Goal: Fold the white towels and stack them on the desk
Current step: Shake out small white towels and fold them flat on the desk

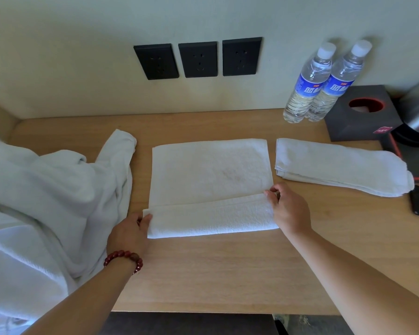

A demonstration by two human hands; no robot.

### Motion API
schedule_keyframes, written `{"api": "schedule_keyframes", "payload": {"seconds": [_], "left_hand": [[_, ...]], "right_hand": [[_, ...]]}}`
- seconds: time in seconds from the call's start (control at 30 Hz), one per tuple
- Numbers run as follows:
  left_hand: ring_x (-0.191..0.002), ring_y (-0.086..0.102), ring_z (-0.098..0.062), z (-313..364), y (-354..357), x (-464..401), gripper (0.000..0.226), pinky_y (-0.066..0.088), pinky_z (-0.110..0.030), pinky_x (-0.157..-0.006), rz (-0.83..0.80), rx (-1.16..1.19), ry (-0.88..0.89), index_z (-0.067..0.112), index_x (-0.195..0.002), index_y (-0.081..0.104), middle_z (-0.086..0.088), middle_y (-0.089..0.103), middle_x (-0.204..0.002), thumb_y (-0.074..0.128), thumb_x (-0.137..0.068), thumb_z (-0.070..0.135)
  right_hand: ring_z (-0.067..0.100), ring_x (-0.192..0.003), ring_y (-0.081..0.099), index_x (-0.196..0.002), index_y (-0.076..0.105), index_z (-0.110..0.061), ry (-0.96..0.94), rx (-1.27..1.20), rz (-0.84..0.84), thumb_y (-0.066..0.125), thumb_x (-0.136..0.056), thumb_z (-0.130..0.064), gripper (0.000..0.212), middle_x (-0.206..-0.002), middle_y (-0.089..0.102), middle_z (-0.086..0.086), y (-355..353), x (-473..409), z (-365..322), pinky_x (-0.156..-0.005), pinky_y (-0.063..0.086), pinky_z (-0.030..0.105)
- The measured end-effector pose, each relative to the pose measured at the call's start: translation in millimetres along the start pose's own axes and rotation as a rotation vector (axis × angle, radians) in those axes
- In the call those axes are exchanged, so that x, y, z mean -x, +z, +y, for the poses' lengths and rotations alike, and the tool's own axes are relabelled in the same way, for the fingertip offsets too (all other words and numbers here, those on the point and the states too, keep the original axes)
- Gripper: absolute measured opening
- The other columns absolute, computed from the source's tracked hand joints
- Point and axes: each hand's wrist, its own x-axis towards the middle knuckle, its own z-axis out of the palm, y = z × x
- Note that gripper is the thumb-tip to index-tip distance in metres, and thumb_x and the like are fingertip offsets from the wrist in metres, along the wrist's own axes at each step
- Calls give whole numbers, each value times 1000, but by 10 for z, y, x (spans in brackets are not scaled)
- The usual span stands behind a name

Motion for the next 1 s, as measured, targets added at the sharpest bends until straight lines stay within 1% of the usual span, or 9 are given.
{"api": "schedule_keyframes", "payload": {"seconds": [0.1, 0.23, 0.37, 0.5, 0.63, 0.73, 0.83, 0.9, 1.0], "left_hand": [[-79, 51, -18, 9, -2, -1, 41, 41, -31, -73, 2, 3, -9, 14, -115, 67, -3, 63, -85, 47, -101, 46], [-78, 51, -18, 27, 1, 10, 40, 39, -30, -72, -1, 5, -10, 13, -113, 68, 2, 55, -78, 47, -101, 45], [-78, 49, -17, 28, 7, -5, 40, 38, -29, -72, 1, 19, -21, 12, -113, 68, 2, 54, -78, 49, -101, 44], [-76, 52, -18, 11, 24, -26, 39, 39, -31, -69, -10, 28, -33, 11, -106, 66, 1, 59, -78, 49, -101, 45], [-75, 54, -19, -3, 40, -44, 39, 40, -31, -68, -15, 29, -48, 12, -102, 66, 0, 61, -78, 48, -100, 47], [-74, 54, -18, -2, 32, -51, 38, 40, -31, -68, -8, 42, -55, 12, -98, 65, 1, 60, -76, 50, -100, 47], [-73, 52, -17, 6, 19, -57, 37, 39, -30, -68, -1, 62, -57, 12, -97, 65, 1, 59, -76, 51, -99, 46], [-75, 52, -17, 8, 7, -59, 37, 39, -30, -69, 0, 70, -65, 12, -97, 65, 2, 59, -77, 52, -98, 47], [-77, 52, -16, -4, 1, -68, 35, 39, -30, -70, -5, 89, -67, 13, -99, 66, 3, 59, -79, 55, -97, 46]], "right_hand": [[10, -51, 52, -89, 58, -18, -4, 22, 6, 56, -100, -38, 23, -59, 55, -7, 11, 2, -1, -46, 31, 28], [10, -50, 50, -85, 54, -20, 20, 46, -2, 54, -101, -39, 24, -57, 53, -7, 11, 13, -25, -46, 27, 27], [11, -52, 52, -86, 54, -20, 14, 56, 2, 54, -101, -40, 25, -59, 55, -6, 7, 15, -39, -46, 28, 27], [12, -51, 53, -87, 54, -20, 39, 46, 11, 51, -101, -45, 28, -60, 56, -6, 2, 27, -28, -45, 33, 28], [11, -58, 57, -94, 57, -18, 61, -1, 42, 48, -100, -50, 33, -66, 59, -9, -16, 85, 3, -50, 43, 31], [11, -66, 58, -105, 59, -16, 54, -27, 63, 52, -98, -51, 37, -74, 60, -14, -5, 139, 10, -55, 42, 29], [13, -68, 59, -109, 60, -16, 54, -41, 74, 54, -95, -55, 42, -74, 60, -14, 22, 189, 21, -57, 38, 27], [13, -67, 59, -110, 60, -17, 49, -44, 73, 57, -94, -53, 39, -74, 61, -12, 35, 217, 17, -56, 39, 27], [9, -62, 57, -111, 60, -17, 57, -53, 55, 61, -96, -43, 30, -70, 59, -11, 25, 243, -2, -51, 37, 26]]}}
